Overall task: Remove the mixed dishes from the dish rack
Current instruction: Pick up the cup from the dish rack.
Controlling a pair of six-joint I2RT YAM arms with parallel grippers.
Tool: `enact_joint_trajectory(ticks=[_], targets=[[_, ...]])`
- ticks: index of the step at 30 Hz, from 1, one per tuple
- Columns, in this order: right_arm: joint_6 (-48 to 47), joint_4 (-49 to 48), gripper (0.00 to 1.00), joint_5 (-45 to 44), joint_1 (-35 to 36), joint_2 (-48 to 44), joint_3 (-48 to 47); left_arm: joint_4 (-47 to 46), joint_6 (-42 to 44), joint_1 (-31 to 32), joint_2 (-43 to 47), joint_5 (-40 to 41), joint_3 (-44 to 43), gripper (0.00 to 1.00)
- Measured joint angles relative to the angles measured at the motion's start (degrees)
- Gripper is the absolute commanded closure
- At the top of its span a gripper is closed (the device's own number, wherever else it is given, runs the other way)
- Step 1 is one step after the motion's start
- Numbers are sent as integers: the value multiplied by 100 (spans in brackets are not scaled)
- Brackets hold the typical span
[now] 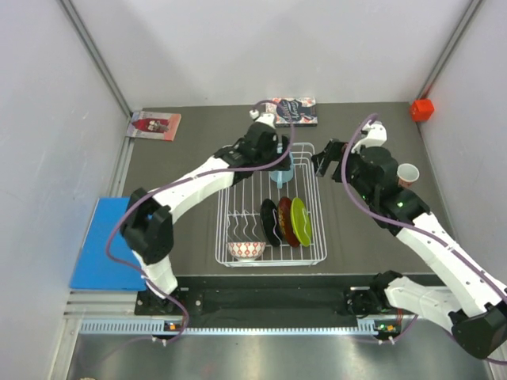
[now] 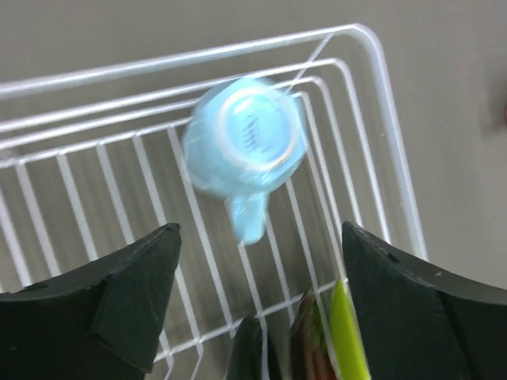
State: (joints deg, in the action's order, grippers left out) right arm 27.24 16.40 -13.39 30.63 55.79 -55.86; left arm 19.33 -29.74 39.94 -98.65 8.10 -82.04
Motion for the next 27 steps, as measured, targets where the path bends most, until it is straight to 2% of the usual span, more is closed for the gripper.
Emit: enact_joint_trajectory(ticks=[5, 16, 19, 27], targets=[[-173, -59, 0, -116, 105, -251, 2, 107, -11, 286, -815, 282, -708, 19], [-376, -160, 0, -201, 105, -466, 162, 402, -404, 289, -1366, 789, -787, 26], [-391, -195, 0, -188, 105, -463, 225, 380, -455, 291, -1467, 833, -844, 35], [-417, -236, 0, -164, 109, -479, 341, 361, -522, 341, -1716, 750, -876, 67]])
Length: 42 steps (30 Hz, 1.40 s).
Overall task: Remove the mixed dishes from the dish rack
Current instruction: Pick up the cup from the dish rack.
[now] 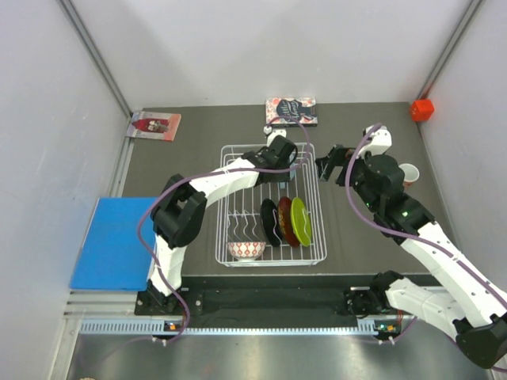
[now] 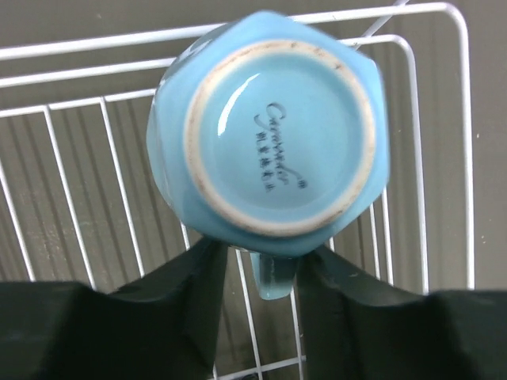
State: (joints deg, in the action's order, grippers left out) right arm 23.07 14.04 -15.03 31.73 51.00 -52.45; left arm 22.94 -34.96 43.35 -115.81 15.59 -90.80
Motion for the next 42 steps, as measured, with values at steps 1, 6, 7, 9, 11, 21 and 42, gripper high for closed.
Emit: enact_joint_trajectory(ticks=[1, 6, 7, 9, 11, 21, 42], targets=[[0, 0, 0, 0, 0, 0, 15, 9, -13, 4, -9, -17, 0, 72], [0, 0, 0, 9, 0, 0, 44, 50, -31, 13, -15, -9, -2, 100], [2, 2, 0, 9, 0, 0, 44, 57, -31, 13, -15, -2, -2, 100], [2, 2, 0, 9, 0, 0, 44, 57, -22, 13, -15, 4, -2, 100], [4, 2, 0, 9, 0, 0, 44, 57, -20, 13, -15, 9, -2, 100], [114, 4, 0, -33, 0, -133, 44, 199, 175, -17, 380, -76, 190, 100], [1213, -2221, 2, 1764, -11, -1038, 890, -3082, -734, -525, 3934, -3432, 2855, 100]])
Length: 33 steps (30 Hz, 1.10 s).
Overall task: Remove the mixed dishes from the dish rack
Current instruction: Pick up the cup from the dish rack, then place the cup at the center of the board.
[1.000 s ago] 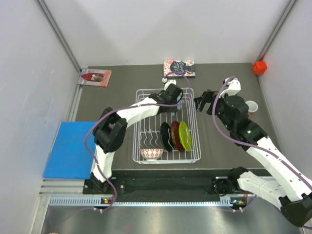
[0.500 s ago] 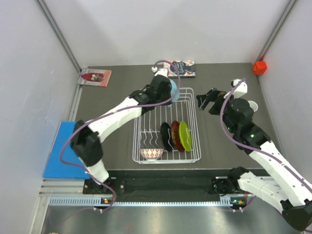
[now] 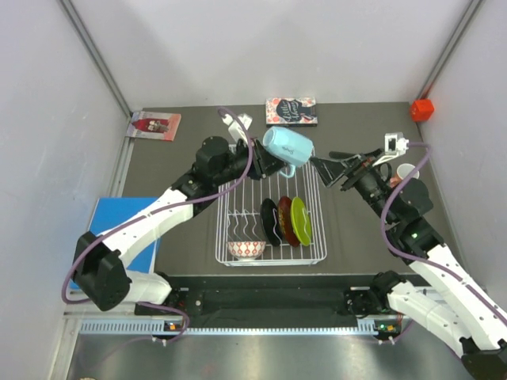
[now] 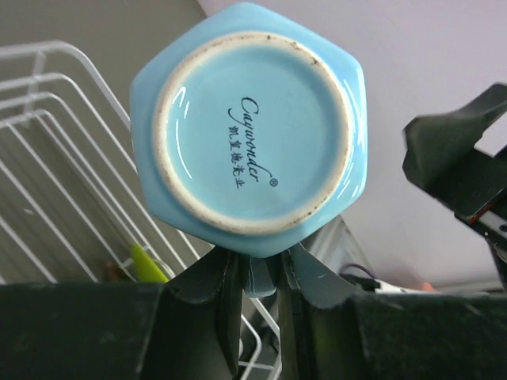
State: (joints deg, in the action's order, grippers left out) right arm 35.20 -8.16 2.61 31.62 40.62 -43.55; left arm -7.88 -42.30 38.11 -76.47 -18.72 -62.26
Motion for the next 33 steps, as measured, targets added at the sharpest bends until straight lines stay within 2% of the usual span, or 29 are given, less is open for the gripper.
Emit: enact_joint_trajectory(ticks=[6, 12, 19, 24, 27, 28, 30, 31, 33], targets=[[258, -579, 2, 463, 0, 70, 0, -1134, -920, -92, -7, -927, 682, 100], [354, -634, 3, 610, 0, 122, 2, -2175, -1392, -94, -7, -1270, 778, 100], [409, -726, 3, 669, 0, 107, 52, -2813, -1762, -94, -7, -1480, 863, 100], [457, -929, 14, 772, 0, 345, 83, -3077, -1958, -94, -20, -1600, 922, 100], [505, -1123, 29, 872, 0, 640, 81, -3239, -2072, -94, -87, -1694, 925, 100], [520, -1189, 42, 916, 0, 748, 81, -3276, -2107, -94, -111, -1725, 925, 100], [542, -1290, 55, 979, 0, 931, 81, -3340, -2173, -94, -170, -1781, 929, 100], [614, -1377, 69, 1084, 0, 1021, 74, -3346, -2199, -94, -195, -1762, 940, 100], [612, -1440, 83, 1167, 0, 1067, 68, -3348, -2225, -122, -249, -1781, 973, 100]])
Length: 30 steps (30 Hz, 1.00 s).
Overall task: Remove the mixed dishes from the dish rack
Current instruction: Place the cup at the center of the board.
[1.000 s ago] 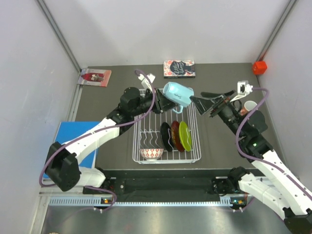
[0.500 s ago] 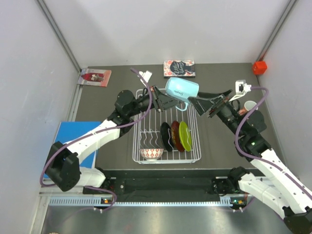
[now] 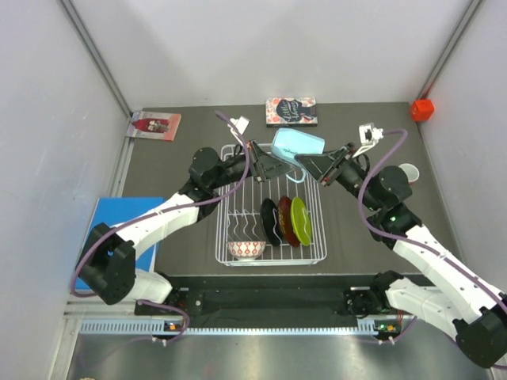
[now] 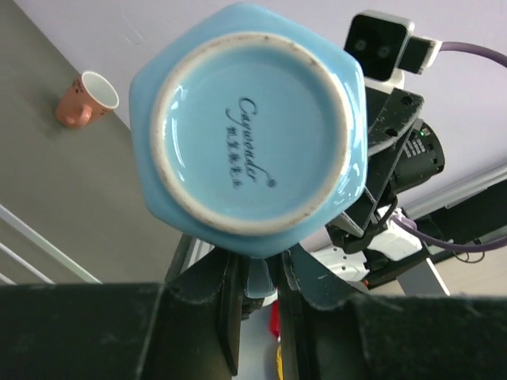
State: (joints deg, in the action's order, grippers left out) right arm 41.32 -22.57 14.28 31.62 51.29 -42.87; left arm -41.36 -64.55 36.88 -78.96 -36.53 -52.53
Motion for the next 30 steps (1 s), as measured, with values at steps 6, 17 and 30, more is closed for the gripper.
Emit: enact_joint_trajectory(ticks=[6, 17, 30], targets=[[-273, 125, 100, 238, 20, -221, -2, 155, -232, -2, -17, -142, 20, 72], [-1134, 2734, 100, -2096, 11, -560, -1178, 1993, 920, -168, 525, 1285, -459, 1], [-765, 5838, 100, -4190, -2096, 2629, -4937, 4686, 1207, -374, 680, 3150, -723, 1]])
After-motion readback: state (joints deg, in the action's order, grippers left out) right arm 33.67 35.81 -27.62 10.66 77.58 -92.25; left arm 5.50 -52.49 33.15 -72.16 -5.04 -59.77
